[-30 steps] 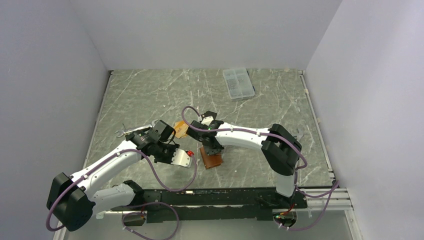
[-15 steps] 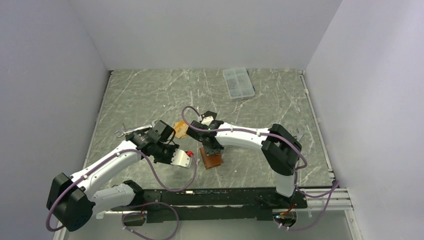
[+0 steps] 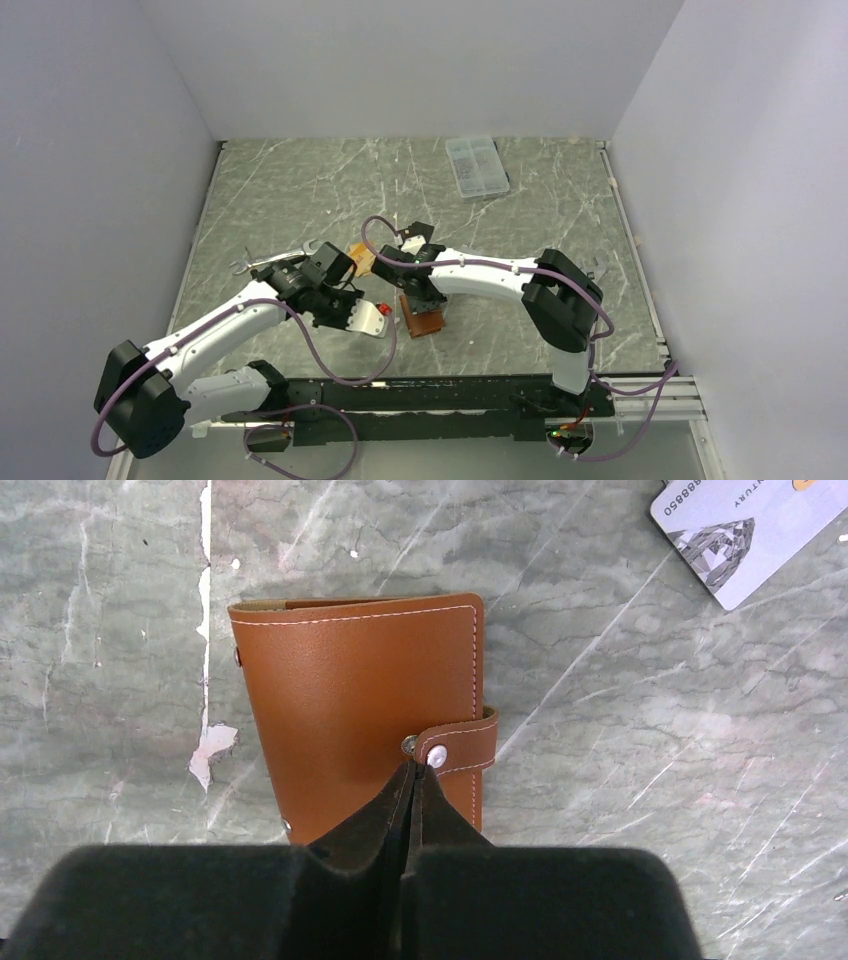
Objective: Put the credit cards into the card holder
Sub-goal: Close the card holder at the center of the board.
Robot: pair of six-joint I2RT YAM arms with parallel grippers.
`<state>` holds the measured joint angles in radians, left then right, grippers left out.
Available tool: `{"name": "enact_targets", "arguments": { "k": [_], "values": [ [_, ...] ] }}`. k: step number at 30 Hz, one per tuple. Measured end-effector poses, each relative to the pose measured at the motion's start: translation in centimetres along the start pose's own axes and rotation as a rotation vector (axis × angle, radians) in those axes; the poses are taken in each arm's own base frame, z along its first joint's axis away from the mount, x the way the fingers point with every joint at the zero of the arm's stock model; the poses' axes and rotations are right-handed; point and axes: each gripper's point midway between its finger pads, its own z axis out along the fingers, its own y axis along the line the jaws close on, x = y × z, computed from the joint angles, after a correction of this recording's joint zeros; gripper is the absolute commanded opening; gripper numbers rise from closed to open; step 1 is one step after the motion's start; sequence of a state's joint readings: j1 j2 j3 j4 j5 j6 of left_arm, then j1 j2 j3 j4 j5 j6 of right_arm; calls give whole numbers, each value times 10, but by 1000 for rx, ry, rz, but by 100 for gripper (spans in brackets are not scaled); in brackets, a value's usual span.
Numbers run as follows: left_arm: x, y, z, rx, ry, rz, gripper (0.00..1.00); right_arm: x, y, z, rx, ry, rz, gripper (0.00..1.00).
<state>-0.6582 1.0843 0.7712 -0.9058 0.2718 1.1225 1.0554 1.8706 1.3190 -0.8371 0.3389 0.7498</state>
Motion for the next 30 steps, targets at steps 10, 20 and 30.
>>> {"name": "enact_targets", "arguments": {
  "k": [10,20,30],
  "values": [
    [-53,-5,36,14,-25,192,16,2,1,2,1,7,-6,0],
    [-78,3,70,-111,34,352,16,-3,0,7,-23,15,30,0],
    [-62,14,92,-299,114,447,15,-4,2,9,-89,42,55,0]
  ]
}}
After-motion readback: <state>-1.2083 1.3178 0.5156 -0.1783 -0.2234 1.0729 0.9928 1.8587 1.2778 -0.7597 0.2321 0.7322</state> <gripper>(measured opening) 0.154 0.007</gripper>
